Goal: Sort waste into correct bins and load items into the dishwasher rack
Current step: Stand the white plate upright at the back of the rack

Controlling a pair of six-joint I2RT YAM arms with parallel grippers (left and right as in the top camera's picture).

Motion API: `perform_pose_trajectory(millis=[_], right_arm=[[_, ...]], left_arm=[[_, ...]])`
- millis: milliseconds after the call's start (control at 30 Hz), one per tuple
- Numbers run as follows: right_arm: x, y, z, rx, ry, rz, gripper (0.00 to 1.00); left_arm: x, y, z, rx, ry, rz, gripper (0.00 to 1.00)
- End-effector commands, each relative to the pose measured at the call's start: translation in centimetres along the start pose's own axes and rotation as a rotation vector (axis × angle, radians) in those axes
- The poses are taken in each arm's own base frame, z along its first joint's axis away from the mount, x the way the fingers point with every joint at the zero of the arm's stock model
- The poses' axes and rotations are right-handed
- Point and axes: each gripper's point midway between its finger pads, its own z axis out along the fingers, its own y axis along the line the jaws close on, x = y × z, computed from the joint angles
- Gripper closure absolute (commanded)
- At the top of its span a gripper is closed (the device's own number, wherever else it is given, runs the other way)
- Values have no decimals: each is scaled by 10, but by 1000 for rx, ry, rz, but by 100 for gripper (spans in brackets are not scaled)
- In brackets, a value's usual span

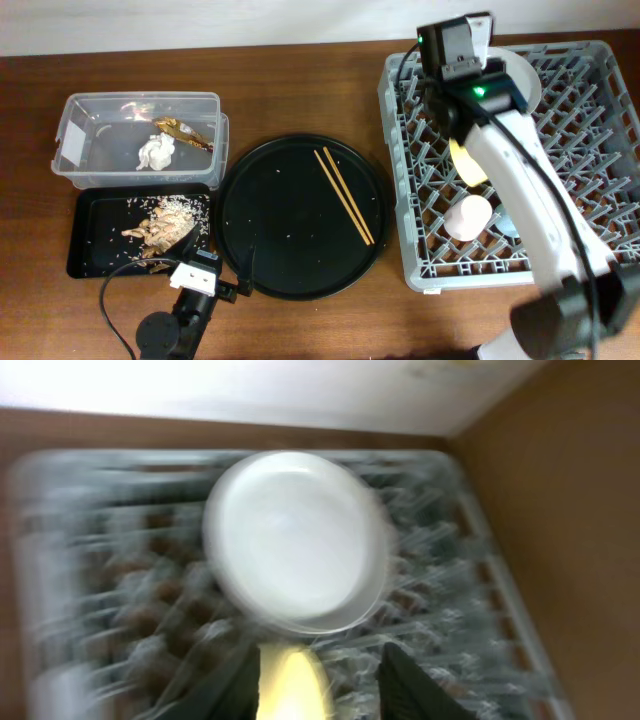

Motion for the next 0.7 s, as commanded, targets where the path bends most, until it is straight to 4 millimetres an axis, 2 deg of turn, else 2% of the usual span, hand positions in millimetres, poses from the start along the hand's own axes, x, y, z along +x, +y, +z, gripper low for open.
perform_pose_trajectory(millis=[0,133,167,200,233,333,400,500,567,600,633,667], right_arm=[[19,33,-38,-432,132,171,51],[41,-38,33,-586,345,570,40],[45,-49,46,-638,368,635,36],[55,-63,68,-664,404,710,35],[67,-70,89,-665,446,752,34],[88,-66,137,-656,499,786,34],[107,-52,165,-654,556,794,35],[131,-46,187,-577,653,880,35],[134,-44,198,-562,653,900,36],[131,-45,200,-564,633,899,46],[127,-46,203,-567,613,900,68],[126,-47,204,-566,606,902,80]], left_arm=[[2,-2,0,12,2,12,1],[2,-2,0,12,2,12,1],[2,-2,0,12,2,12,1],[2,-2,0,12,2,12,1],[2,-2,0,12,2,12,1],[2,-2,0,12,2,12,1],[2,-2,0,12,2,12,1],[2,-2,0,12,2,12,1],[2,-2,0,12,2,12,1],[2,-2,0,12,2,12,1],[2,-2,0,12,2,12,1],[2,-2,0,12,2,12,1]])
